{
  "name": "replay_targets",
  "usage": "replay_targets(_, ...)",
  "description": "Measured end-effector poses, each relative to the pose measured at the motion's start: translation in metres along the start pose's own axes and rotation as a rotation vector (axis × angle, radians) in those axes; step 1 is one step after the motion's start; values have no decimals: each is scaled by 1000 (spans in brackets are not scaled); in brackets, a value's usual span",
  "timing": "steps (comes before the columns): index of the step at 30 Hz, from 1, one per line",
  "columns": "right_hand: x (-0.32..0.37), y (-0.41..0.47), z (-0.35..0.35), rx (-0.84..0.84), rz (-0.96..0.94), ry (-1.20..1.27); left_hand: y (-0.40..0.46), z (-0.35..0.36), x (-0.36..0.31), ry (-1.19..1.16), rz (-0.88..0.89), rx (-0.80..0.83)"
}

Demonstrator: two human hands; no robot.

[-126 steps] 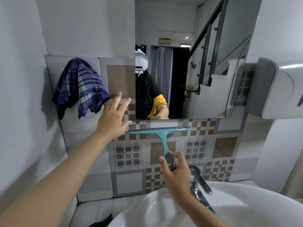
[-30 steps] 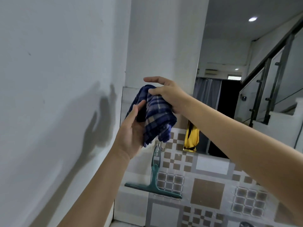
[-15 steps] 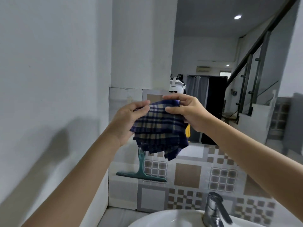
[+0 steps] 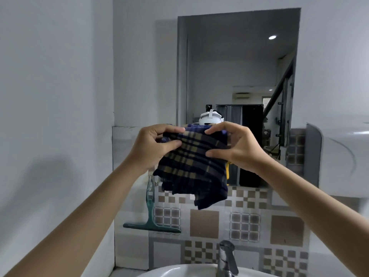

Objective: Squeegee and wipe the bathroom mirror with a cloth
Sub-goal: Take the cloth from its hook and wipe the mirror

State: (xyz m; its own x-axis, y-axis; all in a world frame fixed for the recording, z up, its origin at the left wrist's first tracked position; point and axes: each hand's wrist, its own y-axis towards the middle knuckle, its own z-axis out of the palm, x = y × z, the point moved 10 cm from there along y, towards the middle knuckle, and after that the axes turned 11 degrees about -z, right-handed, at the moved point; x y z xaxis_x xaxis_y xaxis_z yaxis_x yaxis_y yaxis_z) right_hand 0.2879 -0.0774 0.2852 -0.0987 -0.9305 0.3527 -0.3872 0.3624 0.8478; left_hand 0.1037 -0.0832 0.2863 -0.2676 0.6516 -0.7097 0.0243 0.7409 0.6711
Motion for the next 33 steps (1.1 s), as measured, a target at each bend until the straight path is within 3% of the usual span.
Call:
replay_targets(9,-7,-48,-35,1,68,371,5,54,-42,-38,11,27)
replay_targets(14,20,-72,-50,85,-103,-85,16,92,-54,-70,-27,94)
replay_targets(17,18,-69,-79,-96,-74,111,28,112,-61,-58,-26,138)
replay_targets(20,7,-55,-120,-388,14,332,45,130,-63,-36,-55,212)
replay_targets(25,-1,-16,-178,-795,83,410,74,145,-61,356,-83,202)
replay_targets(28,6,22,-210,-827,44,248,97,134,-56,448,-54,169)
replay_targets(33,18,89,-256,-628,12,-554,143,89,-30,585,-118,50)
